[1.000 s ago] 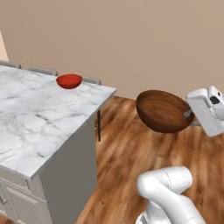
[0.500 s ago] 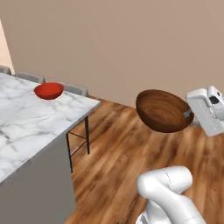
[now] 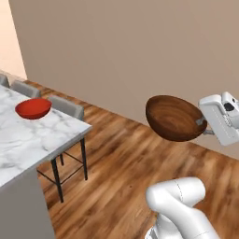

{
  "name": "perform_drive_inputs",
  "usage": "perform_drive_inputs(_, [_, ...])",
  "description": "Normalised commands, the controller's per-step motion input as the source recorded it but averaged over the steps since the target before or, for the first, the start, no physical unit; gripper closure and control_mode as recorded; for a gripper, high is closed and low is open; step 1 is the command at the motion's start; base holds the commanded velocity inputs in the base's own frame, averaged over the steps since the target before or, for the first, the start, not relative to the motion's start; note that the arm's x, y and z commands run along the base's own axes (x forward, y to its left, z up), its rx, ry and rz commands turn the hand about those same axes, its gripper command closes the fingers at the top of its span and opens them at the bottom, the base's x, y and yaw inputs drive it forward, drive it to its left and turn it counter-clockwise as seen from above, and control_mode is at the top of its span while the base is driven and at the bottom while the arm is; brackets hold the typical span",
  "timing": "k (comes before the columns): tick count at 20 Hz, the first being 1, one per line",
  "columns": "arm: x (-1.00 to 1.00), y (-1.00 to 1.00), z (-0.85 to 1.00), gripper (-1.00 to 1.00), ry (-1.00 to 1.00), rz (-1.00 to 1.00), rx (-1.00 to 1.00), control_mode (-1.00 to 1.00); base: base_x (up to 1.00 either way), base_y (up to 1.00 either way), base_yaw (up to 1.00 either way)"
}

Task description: Pick up the bowls from the cabinet and place each bowl in front of a stool on the dining counter.

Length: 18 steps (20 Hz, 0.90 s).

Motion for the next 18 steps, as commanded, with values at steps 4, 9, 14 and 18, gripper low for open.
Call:
perform_drive_inputs(4, [0.0,0.0,0.0,1.0,0.0,0.0,0.0,1.0,0.71,-1.0,0.31])
perform_drive_inputs(9, [0.0,0.0,0.0,1.0,0.0,0.0,0.0,1.0,0.7,-1.0,0.38])
perform_drive_inputs(14, [0.0,0.0,0.0,1.0,0.0,0.0,0.0,1.0,0.6,-1.0,0.42])
perform_drive_inputs(18, [0.0,0.0,0.0,1.0,0.0,0.0,0.0,1.0,0.69,-1.0,0.38])
